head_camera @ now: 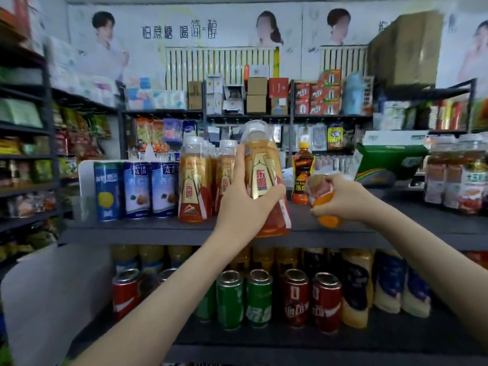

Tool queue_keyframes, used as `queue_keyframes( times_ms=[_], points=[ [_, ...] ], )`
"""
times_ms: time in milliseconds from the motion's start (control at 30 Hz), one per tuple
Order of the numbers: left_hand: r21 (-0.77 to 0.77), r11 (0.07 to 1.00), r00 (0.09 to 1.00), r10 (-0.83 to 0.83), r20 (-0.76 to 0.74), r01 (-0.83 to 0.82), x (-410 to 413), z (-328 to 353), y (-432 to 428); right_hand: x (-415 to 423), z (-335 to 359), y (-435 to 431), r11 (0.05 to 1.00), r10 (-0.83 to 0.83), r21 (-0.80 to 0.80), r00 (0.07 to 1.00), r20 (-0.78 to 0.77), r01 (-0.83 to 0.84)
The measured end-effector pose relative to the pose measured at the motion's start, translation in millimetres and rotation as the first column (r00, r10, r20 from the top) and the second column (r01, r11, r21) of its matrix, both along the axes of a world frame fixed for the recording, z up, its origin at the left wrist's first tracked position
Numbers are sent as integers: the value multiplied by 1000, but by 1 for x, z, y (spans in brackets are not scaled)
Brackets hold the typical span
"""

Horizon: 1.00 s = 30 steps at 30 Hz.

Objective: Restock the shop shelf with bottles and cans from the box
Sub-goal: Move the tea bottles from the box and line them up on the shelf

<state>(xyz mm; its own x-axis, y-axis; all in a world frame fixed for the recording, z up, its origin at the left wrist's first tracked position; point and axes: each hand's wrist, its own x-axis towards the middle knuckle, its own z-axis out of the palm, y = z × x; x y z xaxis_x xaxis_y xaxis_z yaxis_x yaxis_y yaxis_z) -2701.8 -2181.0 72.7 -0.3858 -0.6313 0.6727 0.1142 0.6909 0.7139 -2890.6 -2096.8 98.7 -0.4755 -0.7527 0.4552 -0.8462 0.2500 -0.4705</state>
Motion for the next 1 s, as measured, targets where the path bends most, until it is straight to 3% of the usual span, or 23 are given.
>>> queue_keyframes(
  times_ms=[167, 400, 500, 600, 700, 867, 933, 1000],
  points=[
    [-23, 1000, 999, 17, 32, -16, -25, 4, -20, -28, -4, -34, 997, 16, 76, 994, 104, -24],
    [-30, 998, 996, 60, 59, -58, -67, 5, -33, -55, 6, -53, 964, 97, 243, 994, 60, -108],
    [-42, 997, 996, 62, 64, -59, -72, 0, -40, -41, 17, -52, 979, 184, 95, 983, -28, -181],
    [-62, 997, 996, 38, 75, -34, -70, -4, -45, -14, 25, -61, 925, 379, -81, 914, 145, -370],
    [-101, 994, 995, 53, 87, -44, -60, -7, -51, 3, 21, -78, 839, 530, -114, 750, 396, -532],
    [-172, 983, 979, 96, 183, -64, -22, -9, -63, 23, 9, -102, 755, 643, -252, 607, 467, -606],
    [-246, 960, 970, 179, 167, -135, -6, -10, -68, 33, 3, -115, 763, 642, -265, 645, 416, -589],
    [-385, 867, 933, 357, 39, -316, 10, -12, -79, 44, -1, -126, 783, 622, -263, 709, 332, -564]
  ],
)
